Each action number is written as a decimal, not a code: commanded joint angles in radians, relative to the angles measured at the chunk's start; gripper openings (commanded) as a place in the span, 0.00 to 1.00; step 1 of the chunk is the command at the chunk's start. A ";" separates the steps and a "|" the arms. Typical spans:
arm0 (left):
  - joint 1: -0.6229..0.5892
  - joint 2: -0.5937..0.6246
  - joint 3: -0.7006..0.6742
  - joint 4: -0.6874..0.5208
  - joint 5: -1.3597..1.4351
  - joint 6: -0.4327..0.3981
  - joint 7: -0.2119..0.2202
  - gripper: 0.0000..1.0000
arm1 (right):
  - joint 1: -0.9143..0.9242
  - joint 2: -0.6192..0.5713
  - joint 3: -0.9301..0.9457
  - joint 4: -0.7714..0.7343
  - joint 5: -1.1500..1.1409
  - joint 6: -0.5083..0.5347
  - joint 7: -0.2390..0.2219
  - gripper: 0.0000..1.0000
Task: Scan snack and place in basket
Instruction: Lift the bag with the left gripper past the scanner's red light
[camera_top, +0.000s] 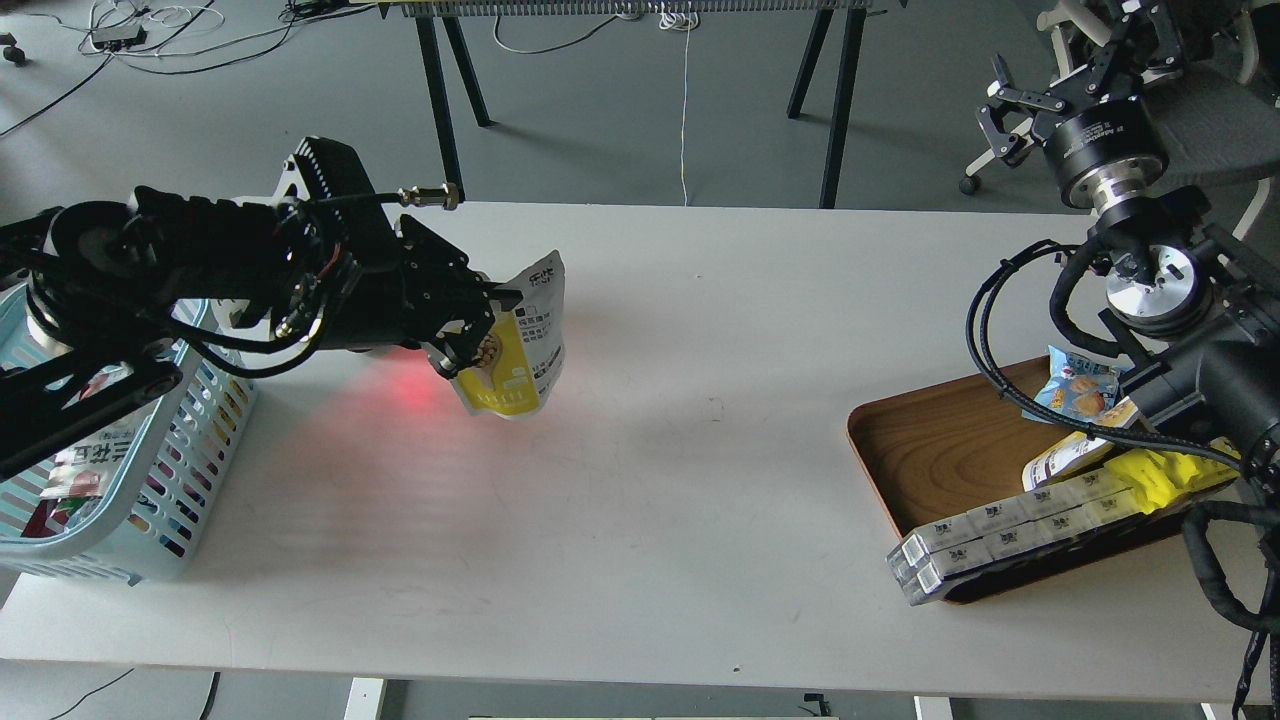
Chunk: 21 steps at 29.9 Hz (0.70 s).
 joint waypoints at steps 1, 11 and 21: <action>0.002 -0.006 0.002 0.060 0.000 0.000 -0.003 0.01 | 0.000 0.000 0.000 0.000 0.000 0.000 0.000 0.98; 0.004 -0.010 0.011 0.112 0.000 0.000 -0.003 0.01 | 0.000 -0.001 0.000 0.000 0.000 0.000 0.000 0.98; 0.001 -0.012 0.009 0.097 0.000 0.000 -0.034 0.01 | 0.000 -0.012 -0.002 -0.002 -0.001 0.000 0.000 0.98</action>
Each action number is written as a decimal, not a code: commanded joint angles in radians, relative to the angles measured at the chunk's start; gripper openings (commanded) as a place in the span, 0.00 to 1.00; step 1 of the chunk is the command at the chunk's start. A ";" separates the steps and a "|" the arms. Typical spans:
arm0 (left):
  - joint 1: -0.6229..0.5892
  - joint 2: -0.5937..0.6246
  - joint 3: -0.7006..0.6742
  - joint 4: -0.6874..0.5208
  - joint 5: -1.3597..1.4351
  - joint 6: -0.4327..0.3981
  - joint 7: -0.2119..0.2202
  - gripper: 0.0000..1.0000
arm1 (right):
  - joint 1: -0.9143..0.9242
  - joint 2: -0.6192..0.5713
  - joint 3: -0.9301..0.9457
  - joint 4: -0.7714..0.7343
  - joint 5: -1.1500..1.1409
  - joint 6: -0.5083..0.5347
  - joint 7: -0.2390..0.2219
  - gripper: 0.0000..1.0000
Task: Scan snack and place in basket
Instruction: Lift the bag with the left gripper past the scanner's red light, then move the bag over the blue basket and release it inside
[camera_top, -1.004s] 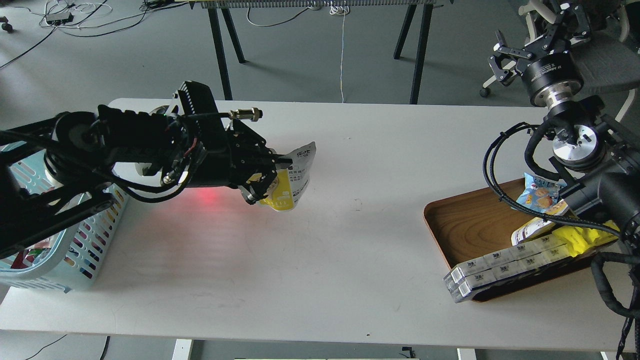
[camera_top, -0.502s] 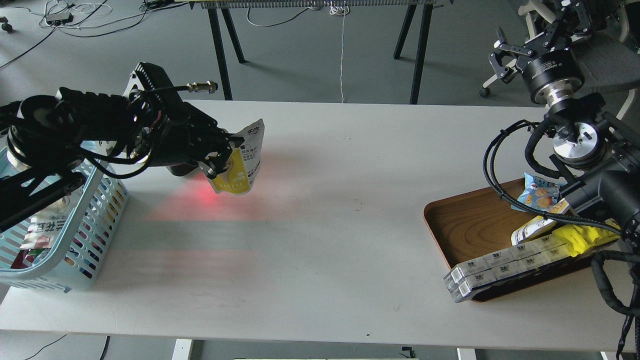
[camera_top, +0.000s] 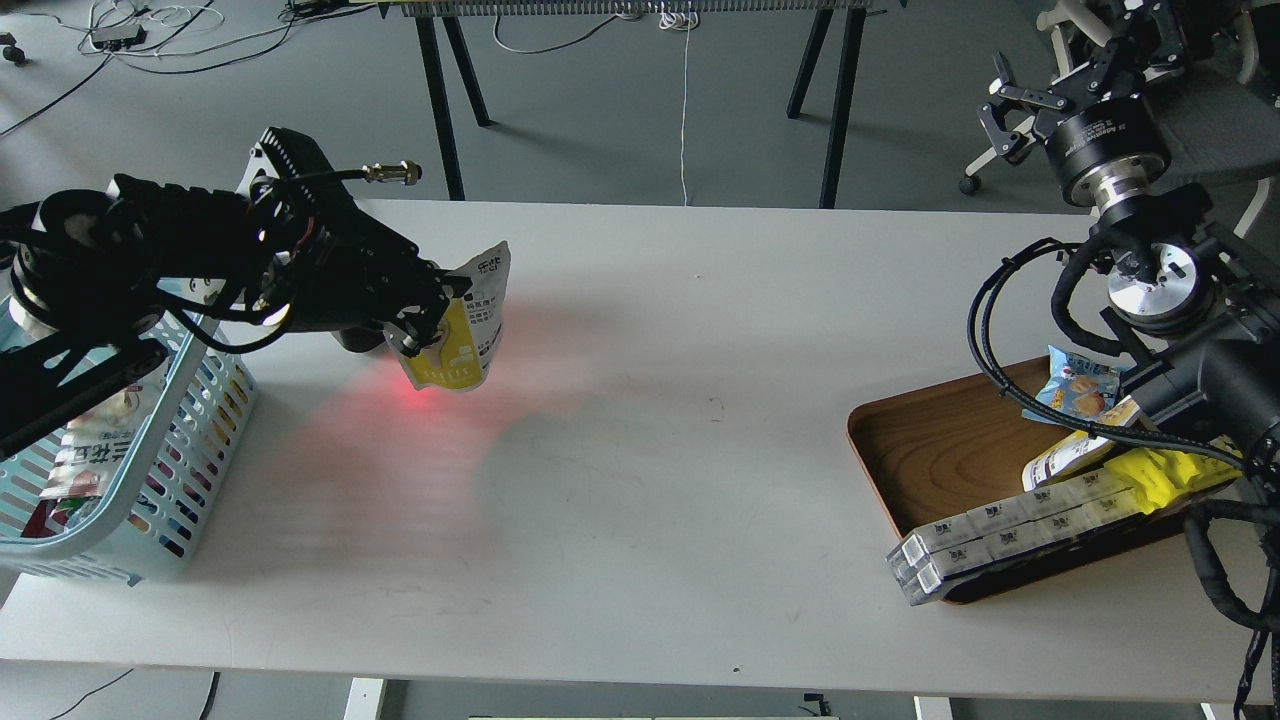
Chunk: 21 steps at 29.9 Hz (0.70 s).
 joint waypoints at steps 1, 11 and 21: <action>-0.003 0.000 -0.003 -0.014 0.000 0.000 -0.002 0.01 | -0.001 -0.011 0.000 0.000 0.000 0.000 0.000 0.98; -0.008 0.078 -0.044 -0.161 0.000 0.000 0.001 0.01 | -0.002 -0.020 0.000 -0.002 0.000 0.000 0.000 0.98; -0.012 0.311 -0.095 -0.255 0.000 0.000 -0.100 0.01 | -0.001 -0.022 0.000 -0.003 0.000 0.000 0.002 0.98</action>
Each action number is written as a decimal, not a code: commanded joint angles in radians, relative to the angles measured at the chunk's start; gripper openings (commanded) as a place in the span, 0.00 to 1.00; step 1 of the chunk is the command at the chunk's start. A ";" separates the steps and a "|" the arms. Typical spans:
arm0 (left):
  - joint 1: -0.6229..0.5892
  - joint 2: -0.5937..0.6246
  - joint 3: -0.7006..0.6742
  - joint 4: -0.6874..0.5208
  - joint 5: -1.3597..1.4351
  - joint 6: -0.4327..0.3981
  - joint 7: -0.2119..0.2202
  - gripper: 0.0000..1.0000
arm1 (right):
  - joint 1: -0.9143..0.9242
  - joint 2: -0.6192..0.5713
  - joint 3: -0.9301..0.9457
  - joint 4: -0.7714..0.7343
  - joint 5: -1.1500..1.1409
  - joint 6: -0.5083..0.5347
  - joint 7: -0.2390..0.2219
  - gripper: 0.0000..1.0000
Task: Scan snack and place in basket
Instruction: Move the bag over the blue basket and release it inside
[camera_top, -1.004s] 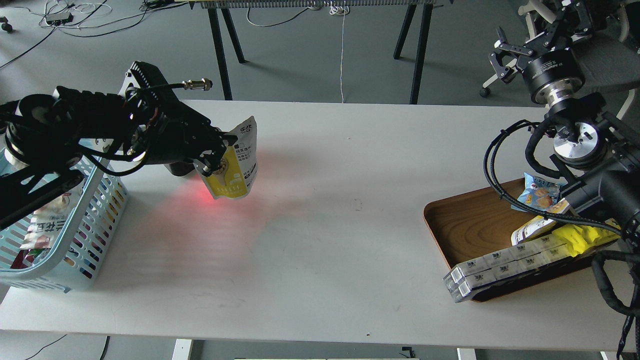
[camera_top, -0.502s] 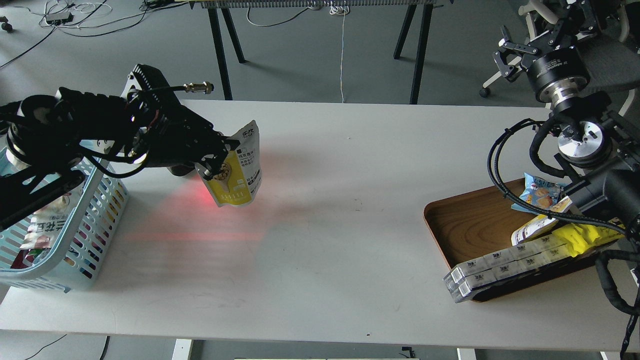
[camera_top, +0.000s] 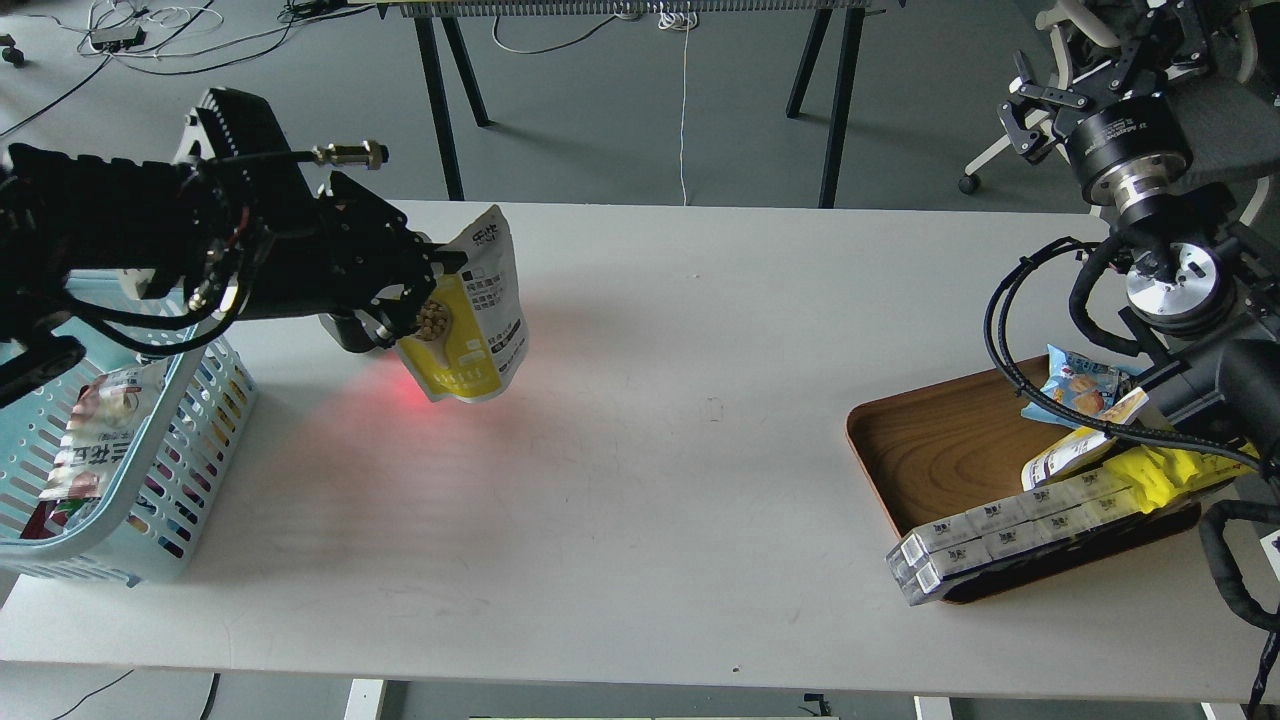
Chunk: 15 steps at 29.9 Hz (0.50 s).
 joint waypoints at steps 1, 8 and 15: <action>0.001 0.113 -0.013 -0.022 0.000 0.000 -0.069 0.01 | 0.002 0.000 0.000 0.000 0.000 0.000 0.000 0.98; 0.001 0.275 -0.061 -0.025 -0.012 0.000 -0.095 0.01 | -0.002 0.000 0.000 -0.001 0.000 0.000 0.000 0.98; 0.001 0.420 -0.076 -0.007 -0.083 0.000 -0.095 0.01 | -0.002 0.011 0.000 -0.001 0.000 0.000 0.005 0.98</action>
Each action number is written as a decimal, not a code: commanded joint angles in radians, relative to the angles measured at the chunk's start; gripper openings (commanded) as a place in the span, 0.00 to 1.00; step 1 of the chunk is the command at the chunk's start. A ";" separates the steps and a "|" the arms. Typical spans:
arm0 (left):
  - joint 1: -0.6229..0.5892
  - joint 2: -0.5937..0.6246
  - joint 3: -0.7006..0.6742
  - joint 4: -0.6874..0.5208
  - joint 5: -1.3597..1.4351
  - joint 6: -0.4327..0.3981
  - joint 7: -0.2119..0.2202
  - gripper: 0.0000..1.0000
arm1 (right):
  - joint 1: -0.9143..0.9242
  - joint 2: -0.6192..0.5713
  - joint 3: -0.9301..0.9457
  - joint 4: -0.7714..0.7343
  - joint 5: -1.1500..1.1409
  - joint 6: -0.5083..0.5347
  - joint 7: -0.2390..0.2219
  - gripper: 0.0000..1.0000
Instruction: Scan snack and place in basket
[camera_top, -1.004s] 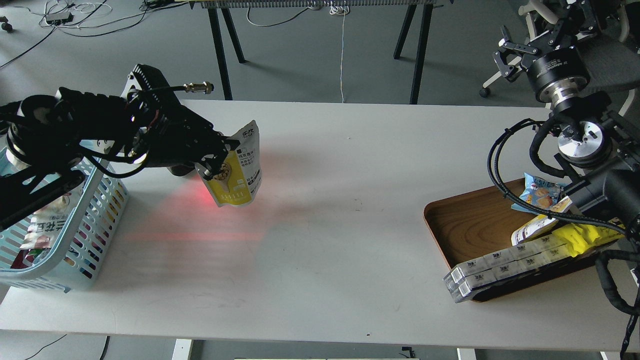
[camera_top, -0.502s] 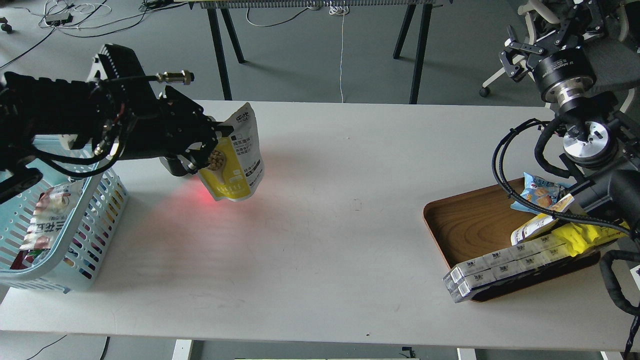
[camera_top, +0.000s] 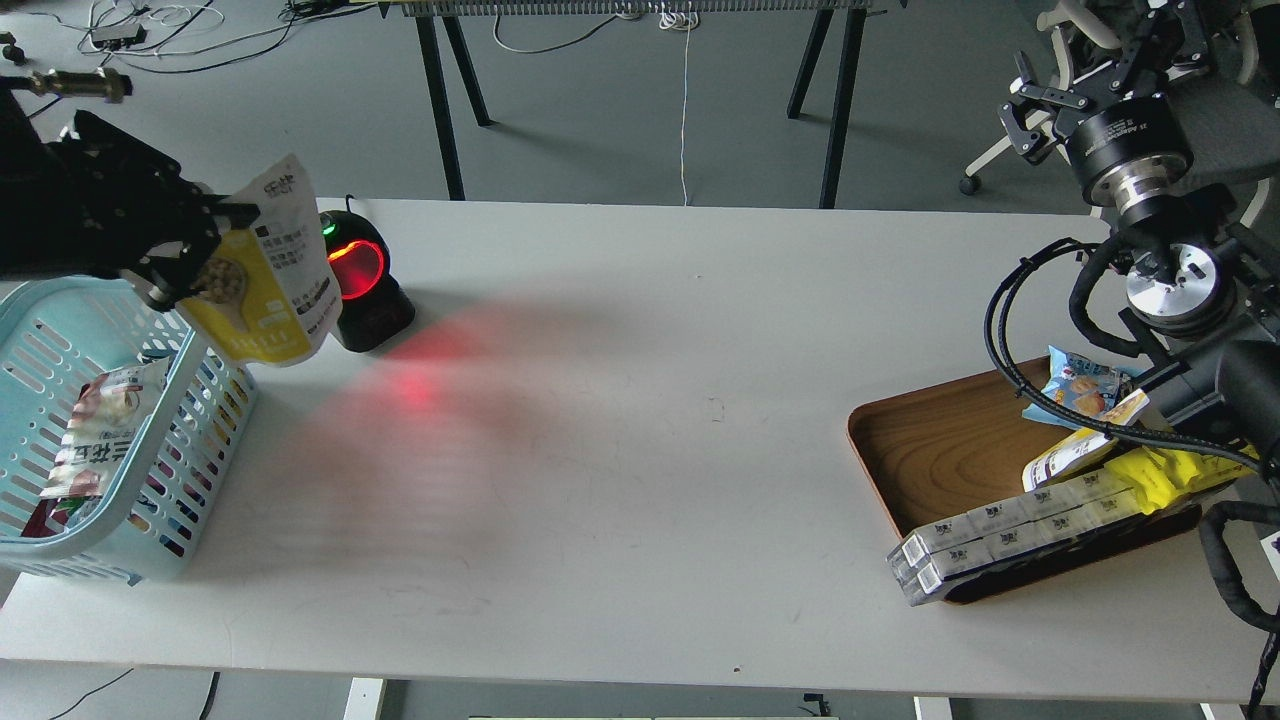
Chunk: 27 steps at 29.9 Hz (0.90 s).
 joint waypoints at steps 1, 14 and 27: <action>0.000 0.090 0.006 0.023 -0.070 0.018 0.000 0.02 | 0.003 0.005 0.000 0.000 0.000 0.000 0.002 0.98; 0.003 0.279 0.333 0.104 -0.147 0.329 0.000 0.02 | 0.009 -0.006 -0.001 0.000 0.000 0.000 0.000 0.98; 0.003 0.309 0.480 0.127 -0.145 0.409 0.000 0.04 | 0.010 -0.009 -0.001 0.000 0.000 0.000 0.000 0.98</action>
